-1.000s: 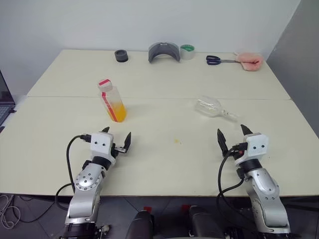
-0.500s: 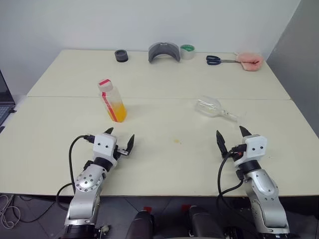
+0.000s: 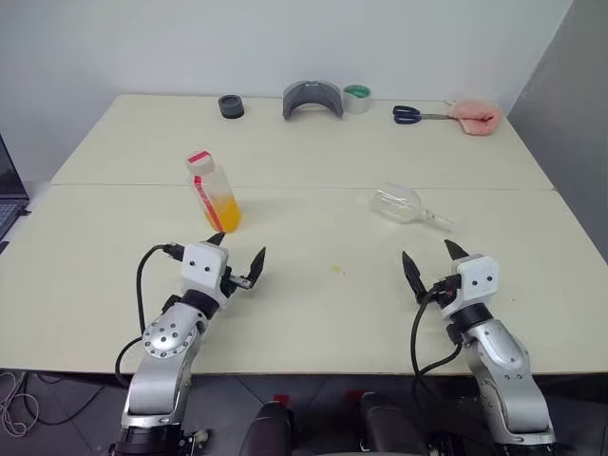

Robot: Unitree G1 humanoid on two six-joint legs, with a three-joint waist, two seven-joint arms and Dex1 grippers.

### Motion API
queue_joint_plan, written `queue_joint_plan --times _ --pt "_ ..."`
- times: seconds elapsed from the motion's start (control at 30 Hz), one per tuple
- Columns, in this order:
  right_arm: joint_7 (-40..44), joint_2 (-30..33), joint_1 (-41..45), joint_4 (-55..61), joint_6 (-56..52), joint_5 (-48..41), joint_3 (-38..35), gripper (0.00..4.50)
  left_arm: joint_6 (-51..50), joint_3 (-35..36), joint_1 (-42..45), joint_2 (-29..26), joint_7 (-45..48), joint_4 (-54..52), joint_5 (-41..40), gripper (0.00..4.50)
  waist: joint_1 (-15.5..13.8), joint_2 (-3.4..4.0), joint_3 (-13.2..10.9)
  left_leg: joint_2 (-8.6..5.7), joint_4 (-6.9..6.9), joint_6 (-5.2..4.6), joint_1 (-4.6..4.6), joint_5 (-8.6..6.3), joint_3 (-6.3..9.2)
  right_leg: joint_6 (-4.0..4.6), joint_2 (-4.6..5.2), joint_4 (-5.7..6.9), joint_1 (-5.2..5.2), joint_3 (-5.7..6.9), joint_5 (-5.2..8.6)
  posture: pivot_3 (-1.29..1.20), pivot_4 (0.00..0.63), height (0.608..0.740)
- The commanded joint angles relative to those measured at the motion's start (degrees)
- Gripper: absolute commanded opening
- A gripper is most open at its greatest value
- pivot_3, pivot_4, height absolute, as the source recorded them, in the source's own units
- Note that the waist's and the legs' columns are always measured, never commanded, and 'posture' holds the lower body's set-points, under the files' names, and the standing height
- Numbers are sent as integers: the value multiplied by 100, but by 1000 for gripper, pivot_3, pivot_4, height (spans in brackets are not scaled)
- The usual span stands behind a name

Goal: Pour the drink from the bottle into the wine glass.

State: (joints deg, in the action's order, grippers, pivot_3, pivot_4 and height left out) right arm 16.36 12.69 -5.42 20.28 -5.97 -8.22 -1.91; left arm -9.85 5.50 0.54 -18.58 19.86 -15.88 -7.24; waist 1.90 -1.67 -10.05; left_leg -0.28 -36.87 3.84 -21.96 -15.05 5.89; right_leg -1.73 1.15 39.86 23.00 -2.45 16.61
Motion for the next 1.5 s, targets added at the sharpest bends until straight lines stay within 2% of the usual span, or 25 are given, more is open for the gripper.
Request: queue_joint_plan --times 0.03,0.2,0.3,0.53,0.97,1.5 --pt "144 76 -36 310 -75 -195 -34 4500 -6 71 -43 -21 79 -323 -189 4441 1 0 0 0 0 0 0 0 0 0 0 0 0 0 0 0 150 740" --pt "629 341 84 496 -282 -408 148 4500 -124 294 -67 -25 -155 -304 -178 4441 4 0 0 0 0 0 0 0 -1 0 -1 0 0 -1 0 0 150 740" --pt "965 503 317 544 -716 -830 193 4500 -209 503 -34 21 -305 -246 -292 4441 8 0 0 0 -1 0 1 0 2 0 -1 -1 -1 1 0 0 150 740" --pt "1780 996 1325 901 -1580 -1673 420 4500 -328 989 132 -143 -183 84 -675 4441 1 -1 0 -2 -3 0 1 0 6 0 -1 -3 -5 6 0 0 150 740" --pt "2597 1357 2032 998 -1849 -1950 893 4500 3 1110 896 -672 501 1313 -870 4441 -6 -1 -1 -1 -2 0 10 0 33 0 0 -40 -42 32 -1 0 150 740" --pt "2465 1382 2177 838 -1752 -1791 755 4500 27 938 1964 -795 500 2108 -705 4441 -5 -1 -1 -2 -2 0 9 0 34 -1 1 -39 -42 33 -1 0 150 740"
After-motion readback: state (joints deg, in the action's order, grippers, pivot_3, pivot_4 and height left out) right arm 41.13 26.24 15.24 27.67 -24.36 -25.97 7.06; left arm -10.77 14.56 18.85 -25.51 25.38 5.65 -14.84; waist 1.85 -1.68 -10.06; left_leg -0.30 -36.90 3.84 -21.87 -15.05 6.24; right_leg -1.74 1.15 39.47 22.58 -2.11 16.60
